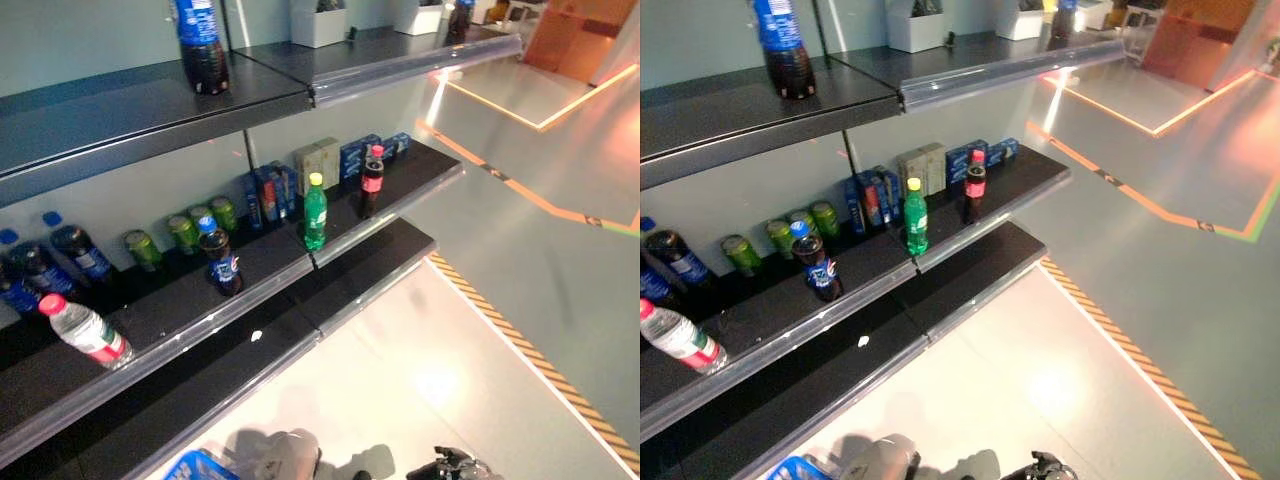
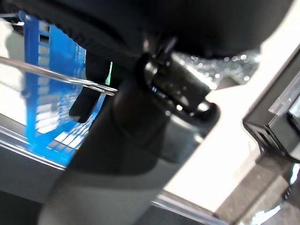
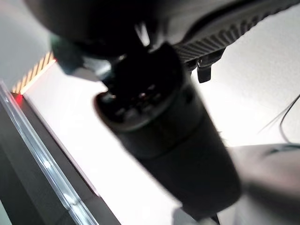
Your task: Pick up the drink and place into the basket.
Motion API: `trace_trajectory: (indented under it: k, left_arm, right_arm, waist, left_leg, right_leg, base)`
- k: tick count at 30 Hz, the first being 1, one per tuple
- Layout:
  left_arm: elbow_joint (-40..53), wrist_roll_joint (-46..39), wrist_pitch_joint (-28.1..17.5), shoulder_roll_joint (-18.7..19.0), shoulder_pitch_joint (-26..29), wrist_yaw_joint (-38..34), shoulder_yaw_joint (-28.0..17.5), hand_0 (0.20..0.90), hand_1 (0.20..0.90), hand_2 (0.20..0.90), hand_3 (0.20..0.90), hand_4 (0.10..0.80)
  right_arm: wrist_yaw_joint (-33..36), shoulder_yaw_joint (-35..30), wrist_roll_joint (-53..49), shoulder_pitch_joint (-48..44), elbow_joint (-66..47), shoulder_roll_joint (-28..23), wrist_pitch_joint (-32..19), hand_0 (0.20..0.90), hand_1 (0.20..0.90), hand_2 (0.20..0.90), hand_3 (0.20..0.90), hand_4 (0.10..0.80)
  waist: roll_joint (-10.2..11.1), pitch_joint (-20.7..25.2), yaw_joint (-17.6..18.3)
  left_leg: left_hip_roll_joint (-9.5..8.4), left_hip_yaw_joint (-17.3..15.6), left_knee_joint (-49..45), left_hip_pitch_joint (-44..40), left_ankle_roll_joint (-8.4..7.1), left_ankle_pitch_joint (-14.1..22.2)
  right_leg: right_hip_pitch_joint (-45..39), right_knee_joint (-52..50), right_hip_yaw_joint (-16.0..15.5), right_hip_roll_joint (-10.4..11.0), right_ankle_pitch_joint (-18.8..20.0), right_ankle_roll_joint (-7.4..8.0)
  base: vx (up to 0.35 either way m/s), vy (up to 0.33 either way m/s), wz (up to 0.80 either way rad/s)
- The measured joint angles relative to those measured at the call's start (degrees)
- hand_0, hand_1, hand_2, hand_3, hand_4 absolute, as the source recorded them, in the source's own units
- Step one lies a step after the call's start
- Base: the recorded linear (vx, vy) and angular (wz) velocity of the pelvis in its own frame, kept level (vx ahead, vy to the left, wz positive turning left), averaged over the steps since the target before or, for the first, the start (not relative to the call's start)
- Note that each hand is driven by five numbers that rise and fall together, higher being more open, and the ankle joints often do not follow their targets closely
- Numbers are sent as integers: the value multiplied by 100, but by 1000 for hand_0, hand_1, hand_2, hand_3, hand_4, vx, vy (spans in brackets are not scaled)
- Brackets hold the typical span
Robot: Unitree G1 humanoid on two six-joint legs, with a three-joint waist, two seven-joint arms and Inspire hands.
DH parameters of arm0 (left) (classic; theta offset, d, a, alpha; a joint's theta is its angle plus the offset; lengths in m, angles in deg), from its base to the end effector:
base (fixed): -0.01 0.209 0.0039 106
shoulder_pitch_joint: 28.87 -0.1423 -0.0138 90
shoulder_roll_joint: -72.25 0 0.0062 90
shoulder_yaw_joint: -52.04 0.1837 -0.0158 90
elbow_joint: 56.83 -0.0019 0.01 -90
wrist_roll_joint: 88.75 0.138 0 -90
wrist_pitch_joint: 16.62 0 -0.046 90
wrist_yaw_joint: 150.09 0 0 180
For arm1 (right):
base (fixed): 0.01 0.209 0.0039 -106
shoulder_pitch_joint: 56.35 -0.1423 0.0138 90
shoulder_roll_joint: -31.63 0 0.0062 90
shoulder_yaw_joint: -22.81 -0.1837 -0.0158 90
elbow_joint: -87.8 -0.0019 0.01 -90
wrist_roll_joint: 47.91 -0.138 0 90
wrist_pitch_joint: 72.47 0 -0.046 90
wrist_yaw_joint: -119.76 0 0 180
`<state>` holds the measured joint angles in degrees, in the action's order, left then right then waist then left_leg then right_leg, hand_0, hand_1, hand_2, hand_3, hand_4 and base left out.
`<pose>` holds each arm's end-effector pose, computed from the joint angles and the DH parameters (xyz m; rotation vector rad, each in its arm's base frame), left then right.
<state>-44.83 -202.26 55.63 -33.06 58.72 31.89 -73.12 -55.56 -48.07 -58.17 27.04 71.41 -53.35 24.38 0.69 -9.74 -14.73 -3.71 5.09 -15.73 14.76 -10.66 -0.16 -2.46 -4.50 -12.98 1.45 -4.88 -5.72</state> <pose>0.0109 0.1855 -0.1299 -1.6214 0.2148 2.0004 0.0971 -0.1976 -0.1166 -0.3047 1.2969 -0.0225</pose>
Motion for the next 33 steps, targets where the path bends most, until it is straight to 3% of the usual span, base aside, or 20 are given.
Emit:
trace_trajectory:
  k: [2, 3, 4, 5, 6, 8, 9, 10, 11, 12, 13, 15, 18, 21, 24, 26, 27, 28, 31, 33]
  left_arm:
    - [-88, 3, -98, -189, 44, 0, 8, 300, 300, 300, 200, 100]
    - [-92, 2, -118, -224, 35, 7, 2, 300, 300, 300, 200, 100]
    - [-15, 2, -100, -94, 84, 7, -6, 300, 300, 300, 200, 100]
    - [86, 0, -105, 56, 74, 16, -60, 300, 300, 300, 200, 100]
    - [102, 0, -161, 260, 47, 28, -177, 300, 300, 300, 200, 100]
    - [108, 0, -175, 419, -25, 14, -169, 300, 300, 300, 200, 100]
    - [109, 0, -274, 433, -23, 18, -126, 300, 300, 300, 200, 100]
    - [130, 0, -316, 389, -11, 14, -89, 300, 300, 300, 200, 100]
    - [168, 0, -370, 301, -19, 3, -85, 300, 300, 300, 200, 100]
    - [227, 0, -421, 289, 15, -47, -82, 300, 300, 300, 200, 100]
    - [396, 0, -540, 279, -53, -80, -18, 300, 300, 300, 200, 100]
    - [709, 0, -700, 374, -140, -179, 143, 300, 300, 300, 200, 100]
    - [1209, 0, -875, 857, 2, -387, 687, 300, 300, 300, 200, 100]
    - [1271, 2, -1035, 1239, 373, -403, 928, 300, 300, 300, 200, 100]
    - [1429, 11, -1019, 1250, 448, -379, 1122, 300, 300, 300, 200, 100]
    - [1390, 0, -995, 1086, 235, -376, 1058, 300, 300, 300, 200, 100]
    - [1370, 0, -968, 962, 221, -361, 1007, 300, 300, 300, 200, 100]
    - [1246, 2, -895, 668, 226, -261, 979, 300, 300, 300, 200, 100]
    - [819, 48, -575, 463, 390, -24, 1059, 300, 300, 300, 200, 100]
    - [624, 203, -149, 501, 455, 61, 1354, 300, 300, 300, 200, 100]
  right_arm:
    - [17, 20, -56, 71, 28, -30, 8, 900, 900, 900, 900, 800]
    - [22, 17, -78, 70, 26, -54, 10, 900, 900, 900, 900, 800]
    - [64, 12, -116, -50, 16, 78, 13, 900, 900, 900, 900, 800]
    - [61, 13, -118, -88, 18, 222, 16, 900, 900, 900, 900, 800]
    - [55, 10, -118, -141, 25, 367, 20, 900, 900, 900, 900, 800]
    - [12, 17, -92, -247, 57, 441, -1, 900, 900, 900, 900, 800]
    - [-56, 122, -84, -244, 58, 480, -114, 900, 900, 900, 900, 800]
    - [-100, 155, -79, -194, 82, 495, -192, 900, 900, 900, 900, 800]
    - [-133, 148, -74, -209, 96, 474, -222, 900, 900, 900, 900, 800]
    - [-137, 142, -54, -289, 75, 574, -224, 900, 900, 900, 900, 800]
    - [-175, 146, -51, -173, -86, 639, -233, 900, 900, 900, 900, 800]
    - [-166, 122, -52, -121, -127, 618, -262, 900, 900, 900, 900, 800]
    - [-29, 130, -114, -183, -253, 464, -319, 900, 900, 900, 900, 800]
    - [109, 136, -174, -242, -298, 420, -270, 900, 900, 900, 900, 800]
    - [99, 206, -279, -265, -320, 429, -102, 900, 900, 900, 900, 800]
    - [-4, 256, -268, -270, -433, 471, -36, 900, 900, 900, 900, 800]
    - [-29, 257, -264, -269, -471, 445, -3, 900, 900, 900, 900, 800]
    - [-60, 306, -237, -257, -496, 358, 50, 900, 900, 900, 900, 800]
    - [-45, 367, -298, -133, -452, 242, 103, 900, 900, 900, 900, 800]
    - [-5, 193, -394, 54, -351, 192, 157, 900, 900, 900, 900, 800]
  waist:
    - [-384, 51, -121]
    - [-504, 71, -158]
    - [-355, -88, -385]
    - [-20, -75, -412]
    - [395, -95, -429]
    - [504, 29, -561]
    - [611, 70, -593]
    - [612, 142, -599]
    - [468, 145, -590]
    - [518, -13, -538]
    - [531, 38, -446]
    - [489, 84, -252]
    - [385, 78, 154]
    - [317, 78, 589]
    - [297, 79, 545]
    - [454, 180, 527]
    - [392, 189, 546]
    - [209, 286, 533]
    - [115, 232, 612]
    - [332, 195, 706]
  left_leg:
    - [310, 34, 522, -77, -248, 404]
    - [408, 34, 580, -62, -183, 422]
    - [385, -53, 322, 39, -60, 109]
    - [216, -92, 355, 41, -58, 111]
    - [-111, -237, 349, 61, -36, 159]
    - [-232, -300, -495, 130, 336, 140]
    - [-336, -360, -906, 115, 704, 410]
    - [-348, -353, -898, -138, 934, 547]
    - [-216, -271, -660, -430, 1312, 662]
    - [-177, -356, -364, -679, 1446, 541]
    - [-65, -447, -118, -943, 1466, 540]
    - [10, -463, 113, -1075, 1474, 530]
    - [-19, 69, 175, -954, 1335, 479]
    - [-156, 883, 138, -975, 1174, 532]
    - [-34, 1136, 202, -1212, 997, 598]
    - [50, 1036, 224, -1368, 774, 805]
    - [172, 1030, 184, -1383, 694, 864]
    - [605, 968, 176, -1384, 552, 926]
    - [810, 756, -249, -987, 359, 624]
    - [877, -160, -173, -744, 527, -224]
  right_leg:
    - [-434, 413, -22, -424, -58, 93]
    - [-454, 237, -54, -612, -80, 174]
    - [-55, -1372, -58, -677, -706, 387]
    - [93, -1968, -63, -615, -1092, 320]
    - [4, -1785, -25, -401, -1584, -92]
    - [-40, -1861, 377, -436, -1790, -138]
    - [-54, -1824, 420, -390, -1802, 92]
    - [-71, -2062, 405, -418, -1859, 805]
    - [13, -2509, 399, -471, -1838, 1345]
    - [400, -3538, 356, -244, -1556, 1585]
    - [776, -4313, 382, 6, -1263, 1584]
    - [1132, -4322, 385, 475, -1212, 1481]
    - [1428, -2296, 533, 1097, -906, 1361]
    - [1098, -317, 1216, 1471, 138, 1732]
    - [856, -116, 1282, 1408, 602, 1716]
    - [718, -143, 1025, 1303, 707, 1534]
    - [685, -149, 1046, 1202, 861, 1514]
    - [646, -212, 846, 850, 739, 1321]
    - [455, -176, 272, 557, 623, 1039]
    - [164, 7, -377, 633, 463, 791]
  base:
    - [568, -143, -13]
    - [398, -66, -16]
    - [341, -28, 10]
    - [421, -37, 49]
    - [379, -50, 84]
    - [601, -75, 46]
    - [577, -91, 13]
    - [426, -115, 23]
    - [420, -134, 32]
    - [405, -165, 28]
    - [342, -196, 32]
    - [308, -322, 32]
    - [550, -708, 67]
    - [297, -552, 114]
    - [159, -423, 58]
    - [107, -371, 0]
    - [121, -494, 5]
    - [125, -585, 24]
    - [69, -371, 94]
    - [63, -320, 176]
